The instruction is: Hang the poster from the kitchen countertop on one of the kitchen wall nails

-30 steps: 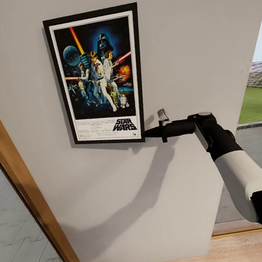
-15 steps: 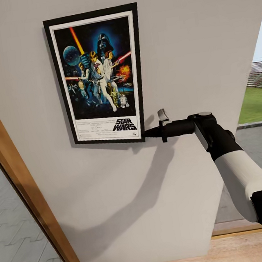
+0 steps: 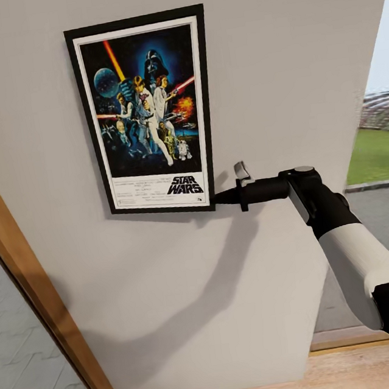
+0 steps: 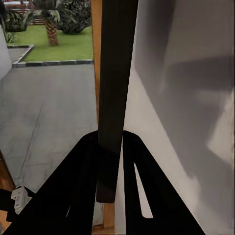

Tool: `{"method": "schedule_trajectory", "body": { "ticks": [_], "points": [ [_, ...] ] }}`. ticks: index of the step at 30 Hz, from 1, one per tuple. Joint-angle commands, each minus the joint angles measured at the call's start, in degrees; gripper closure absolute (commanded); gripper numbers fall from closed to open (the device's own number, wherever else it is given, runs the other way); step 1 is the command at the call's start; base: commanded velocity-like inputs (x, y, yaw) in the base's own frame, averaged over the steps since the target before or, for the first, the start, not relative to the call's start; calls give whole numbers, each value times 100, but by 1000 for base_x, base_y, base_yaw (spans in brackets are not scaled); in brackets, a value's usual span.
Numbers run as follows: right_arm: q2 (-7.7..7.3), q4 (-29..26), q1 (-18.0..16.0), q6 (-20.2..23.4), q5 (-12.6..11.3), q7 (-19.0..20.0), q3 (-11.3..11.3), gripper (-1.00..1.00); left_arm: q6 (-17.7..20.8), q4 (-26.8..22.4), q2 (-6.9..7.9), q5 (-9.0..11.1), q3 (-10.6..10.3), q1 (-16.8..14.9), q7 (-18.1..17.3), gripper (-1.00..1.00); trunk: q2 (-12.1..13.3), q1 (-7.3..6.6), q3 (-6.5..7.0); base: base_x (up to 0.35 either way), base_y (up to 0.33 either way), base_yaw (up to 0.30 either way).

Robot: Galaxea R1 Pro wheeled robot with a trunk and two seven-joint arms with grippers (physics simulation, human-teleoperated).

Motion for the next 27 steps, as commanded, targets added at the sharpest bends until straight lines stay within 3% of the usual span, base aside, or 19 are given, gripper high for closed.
{"method": "schedule_trajectory", "body": {
  "ticks": [1, 27],
  "points": [
    [-5, -3, -2, 76, -12, 16, 10, 100, 26, -14, -4, -12, 18, 4, -38, -100, -6, 3, -4, 0, -174, 0],
    [-5, -3, -2, 76, -3, 15, 10, 100, 26, -14, -4, -12, 18, 3, -38, -100, -6, 3, -4, 4, -46, 0]
  ]
}}
